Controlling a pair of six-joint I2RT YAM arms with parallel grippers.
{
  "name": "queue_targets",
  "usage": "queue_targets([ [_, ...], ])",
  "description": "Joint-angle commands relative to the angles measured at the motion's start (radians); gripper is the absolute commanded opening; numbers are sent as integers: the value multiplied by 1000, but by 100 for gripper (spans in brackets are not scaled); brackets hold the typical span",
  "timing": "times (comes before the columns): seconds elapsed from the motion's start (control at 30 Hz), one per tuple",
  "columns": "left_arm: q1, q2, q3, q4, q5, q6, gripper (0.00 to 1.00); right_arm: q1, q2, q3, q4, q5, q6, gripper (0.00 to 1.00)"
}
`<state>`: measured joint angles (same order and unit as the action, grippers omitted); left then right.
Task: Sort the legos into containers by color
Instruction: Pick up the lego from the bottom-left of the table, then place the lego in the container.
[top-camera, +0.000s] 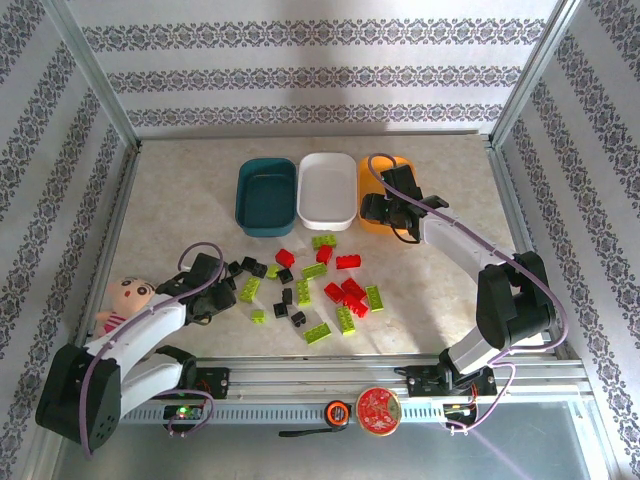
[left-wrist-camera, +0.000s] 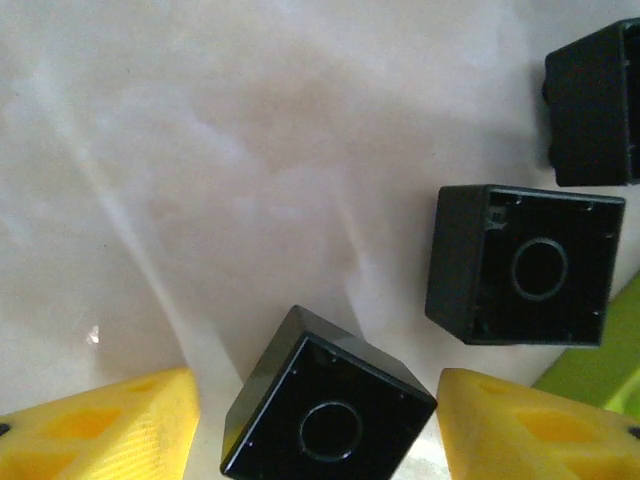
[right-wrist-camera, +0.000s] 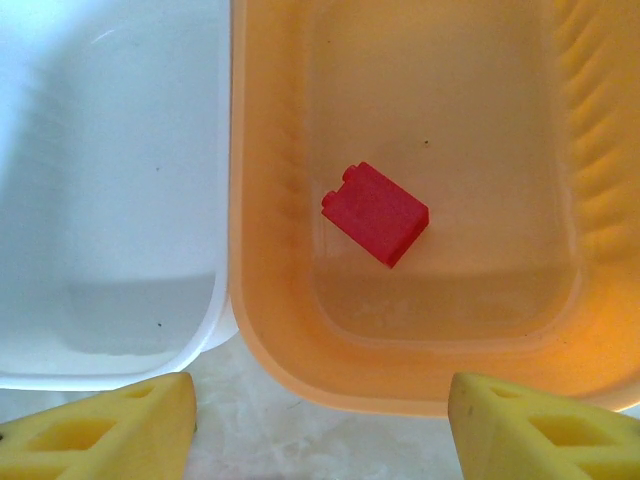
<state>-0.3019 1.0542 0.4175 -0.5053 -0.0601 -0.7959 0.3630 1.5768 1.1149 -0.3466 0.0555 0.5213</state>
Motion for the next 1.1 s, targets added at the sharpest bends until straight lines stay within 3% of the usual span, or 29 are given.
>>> queue_targets([
  [0.0,-11,43,17,68,-13,21,57,11,-29,-15,4,11,10,68],
  [0.37,-11,66,25,86,-16,33,53,11,-18,-18,14,7,14,68],
  [0.53,-12,55,20,88,-5,38,42,12,-20,-19,14,9,12,68],
  [0.7,-19,22,24,62,5,40,38,13,-23,-24,16,7,16,68],
  [0.93,-75,-97,135,-66,-10,47,38,11,-35,-30,15,4,21,68],
  [1.07,-83,-48,255,-43,6,71,37,14,-54,-47,23,-3,31,68],
])
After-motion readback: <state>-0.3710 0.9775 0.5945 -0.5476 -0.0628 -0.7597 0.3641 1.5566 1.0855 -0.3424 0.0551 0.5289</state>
